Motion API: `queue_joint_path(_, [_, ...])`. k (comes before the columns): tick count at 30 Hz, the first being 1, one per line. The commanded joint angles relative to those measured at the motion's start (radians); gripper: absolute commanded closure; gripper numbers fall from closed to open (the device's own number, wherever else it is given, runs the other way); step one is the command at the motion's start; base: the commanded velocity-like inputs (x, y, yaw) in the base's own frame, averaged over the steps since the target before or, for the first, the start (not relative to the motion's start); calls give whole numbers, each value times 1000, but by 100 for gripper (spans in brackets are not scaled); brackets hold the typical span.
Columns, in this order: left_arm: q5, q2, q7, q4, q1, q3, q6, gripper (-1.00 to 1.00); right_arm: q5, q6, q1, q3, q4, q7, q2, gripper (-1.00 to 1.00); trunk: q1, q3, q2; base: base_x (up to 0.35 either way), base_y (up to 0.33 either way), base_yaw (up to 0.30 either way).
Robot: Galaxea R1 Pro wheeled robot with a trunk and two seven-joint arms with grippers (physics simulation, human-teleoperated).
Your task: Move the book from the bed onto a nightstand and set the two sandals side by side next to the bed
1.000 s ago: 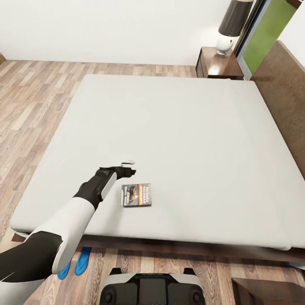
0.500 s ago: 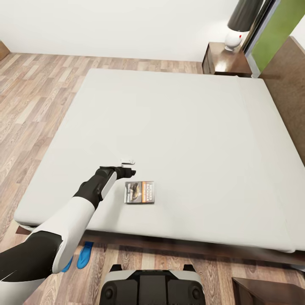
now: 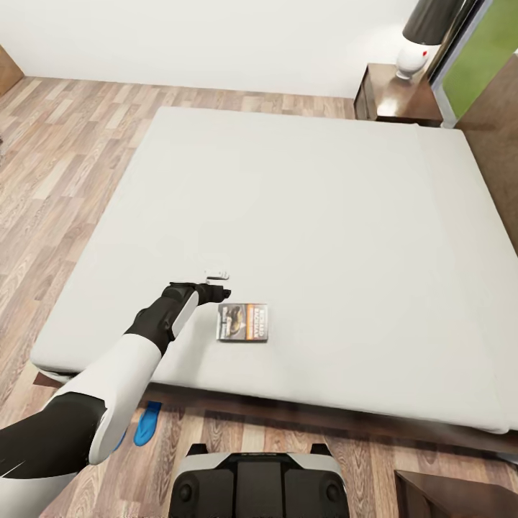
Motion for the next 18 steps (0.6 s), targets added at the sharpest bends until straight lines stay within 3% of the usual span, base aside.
queue_joint_path(1, [8, 0, 2, -1, 0, -2, 5, -100, -5, 5, 0, 8, -1, -2, 0, -100, 0, -3, -1, 0, 0, 80])
queue_joint_path(8, [8, 0, 2, -1, 0, -2, 5, -100, -5, 4, 0, 7, -1, -2, 0, -100, 0, -13, -1, 0, 0, 11])
queue_joint_path(18, [7, -6, 2, -2, 0, -2, 5, -100, -5, 4, 0, 7, -1, -2, 0, -100, 0, -19, -1, 0, 0, -206])
